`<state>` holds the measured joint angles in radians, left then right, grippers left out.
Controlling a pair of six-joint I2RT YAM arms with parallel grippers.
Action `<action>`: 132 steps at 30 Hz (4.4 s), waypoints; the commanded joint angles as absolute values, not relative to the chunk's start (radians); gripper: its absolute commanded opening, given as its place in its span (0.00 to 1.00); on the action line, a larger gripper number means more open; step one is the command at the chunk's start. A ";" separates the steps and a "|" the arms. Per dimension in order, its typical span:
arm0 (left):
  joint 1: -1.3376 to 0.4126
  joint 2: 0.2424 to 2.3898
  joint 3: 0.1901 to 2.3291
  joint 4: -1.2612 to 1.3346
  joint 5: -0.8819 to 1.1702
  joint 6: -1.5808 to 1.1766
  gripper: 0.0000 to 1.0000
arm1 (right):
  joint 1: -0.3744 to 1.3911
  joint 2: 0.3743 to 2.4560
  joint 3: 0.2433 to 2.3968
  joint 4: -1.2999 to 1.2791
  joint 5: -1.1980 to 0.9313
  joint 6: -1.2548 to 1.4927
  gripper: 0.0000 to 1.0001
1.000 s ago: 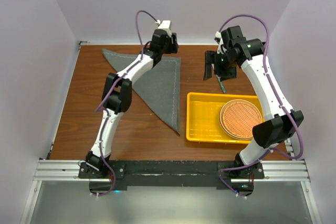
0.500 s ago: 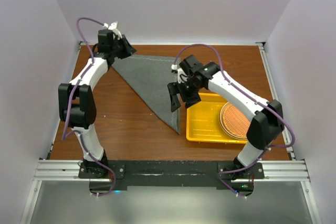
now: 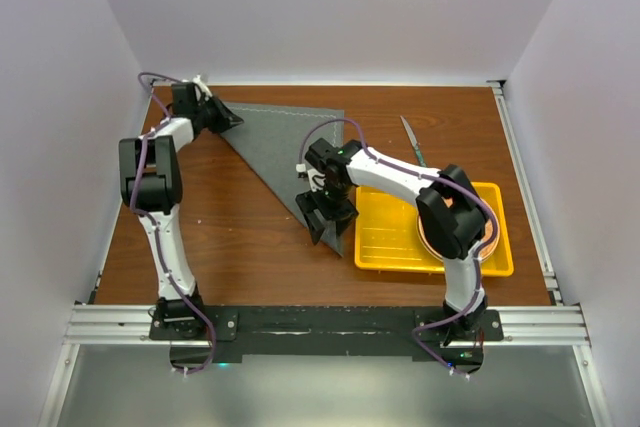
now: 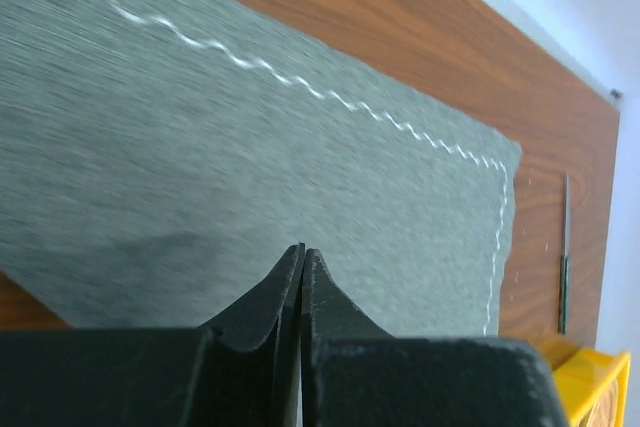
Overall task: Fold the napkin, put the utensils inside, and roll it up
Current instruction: Fold the napkin
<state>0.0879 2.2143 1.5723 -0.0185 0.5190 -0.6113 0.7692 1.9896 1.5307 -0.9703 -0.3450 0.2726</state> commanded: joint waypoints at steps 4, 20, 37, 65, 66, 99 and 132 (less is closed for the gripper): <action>0.130 2.308 1.673 0.130 0.577 -0.713 0.03 | 0.782 1.971 1.512 -0.971 -0.261 0.279 0.74; 0.163 2.416 1.753 0.115 0.485 -0.727 0.00 | 0.767 2.040 1.533 -1.011 -0.141 0.293 0.42; 0.183 2.447 1.827 0.052 0.434 -0.664 0.00 | 0.767 2.013 1.640 -1.140 -0.120 0.236 0.57; 0.206 2.586 1.965 0.051 0.382 -0.763 0.00 | 0.769 2.082 1.575 -1.057 -0.123 0.186 0.33; 0.209 2.589 1.976 0.042 0.377 -0.758 0.00 | 0.767 2.077 1.581 -1.063 -0.127 0.181 0.33; 0.255 2.461 1.965 -0.167 0.253 -0.549 0.00 | 0.782 2.112 1.626 -0.953 -0.319 0.232 0.41; -0.104 1.133 0.933 -0.414 0.437 -0.549 0.43 | 0.273 2.177 2.145 -0.976 -0.002 0.230 0.91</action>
<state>-0.0772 1.3071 1.0279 -0.3313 0.4412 -0.5152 0.3763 2.1090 2.1132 -0.9787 -0.1131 0.3298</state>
